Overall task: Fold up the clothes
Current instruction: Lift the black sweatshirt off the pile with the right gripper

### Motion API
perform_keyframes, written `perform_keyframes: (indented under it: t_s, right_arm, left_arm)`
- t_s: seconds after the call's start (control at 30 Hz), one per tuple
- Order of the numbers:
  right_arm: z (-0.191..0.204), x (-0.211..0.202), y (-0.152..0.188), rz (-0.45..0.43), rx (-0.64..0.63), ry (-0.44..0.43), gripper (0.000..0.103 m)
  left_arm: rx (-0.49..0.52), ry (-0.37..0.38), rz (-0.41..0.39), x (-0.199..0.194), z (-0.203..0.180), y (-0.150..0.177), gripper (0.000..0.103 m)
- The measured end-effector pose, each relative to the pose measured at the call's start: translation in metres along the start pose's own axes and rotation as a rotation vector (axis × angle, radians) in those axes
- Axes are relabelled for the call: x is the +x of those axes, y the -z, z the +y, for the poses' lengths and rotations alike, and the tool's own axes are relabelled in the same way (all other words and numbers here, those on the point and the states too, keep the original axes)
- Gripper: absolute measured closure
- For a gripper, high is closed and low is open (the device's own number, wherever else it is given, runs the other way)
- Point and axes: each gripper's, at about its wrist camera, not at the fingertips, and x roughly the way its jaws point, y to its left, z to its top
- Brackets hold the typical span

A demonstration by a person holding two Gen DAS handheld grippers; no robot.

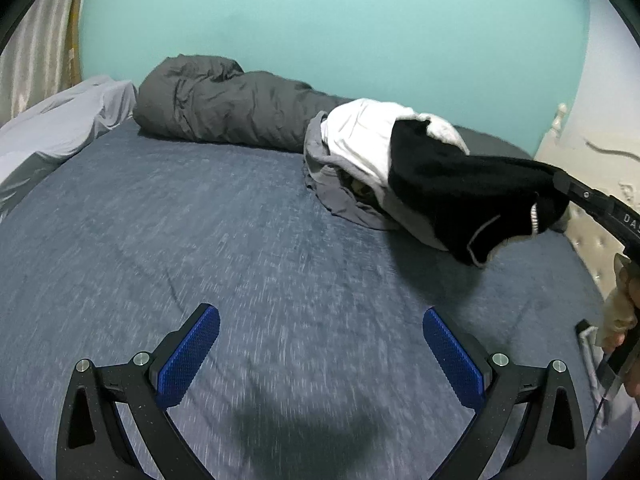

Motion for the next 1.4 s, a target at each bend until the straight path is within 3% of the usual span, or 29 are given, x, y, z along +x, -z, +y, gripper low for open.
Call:
perform_keyframes:
  t_s: [0.4,0.63,0.97,1.03,1.17,1.4]
  right_arm:
    - [0.098,-0.168,-0.014,-0.047,-0.045,-0.018,0.098]
    - [0.131,-0.230,-0.024,-0.083,-0.030,-0.054,0.098]
    - [0.155,-0.308,-0.080,-0.197,-0.056,-0.099,0.098]
    - [0.155,-0.310,-0.087,-0.186,-0.069,-0.100,0.098]
    - [0.138,-0.270,-0.071,-0.054,-0.043,-0.065,0.098]
    - [0.091,-0.170,0.021,0.155,0.059,-0.006,0.097]
  left_arm:
    - [0.003,0.013,-0.051,-0.159,0.001,0.045,0.000]
    - [0.014,0.019,-0.096,-0.207,-0.002,0.045,0.000]
    - [0.050,0.046,-0.171,-0.252,-0.027,0.028,0.000]
    - [0.061,0.057,-0.167,-0.251,-0.032,0.028,0.000]
    - [0.079,0.086,-0.130,-0.237,-0.040,0.040,0.000]
    - [0.081,0.149,-0.010,-0.188,-0.029,0.074,0.000]
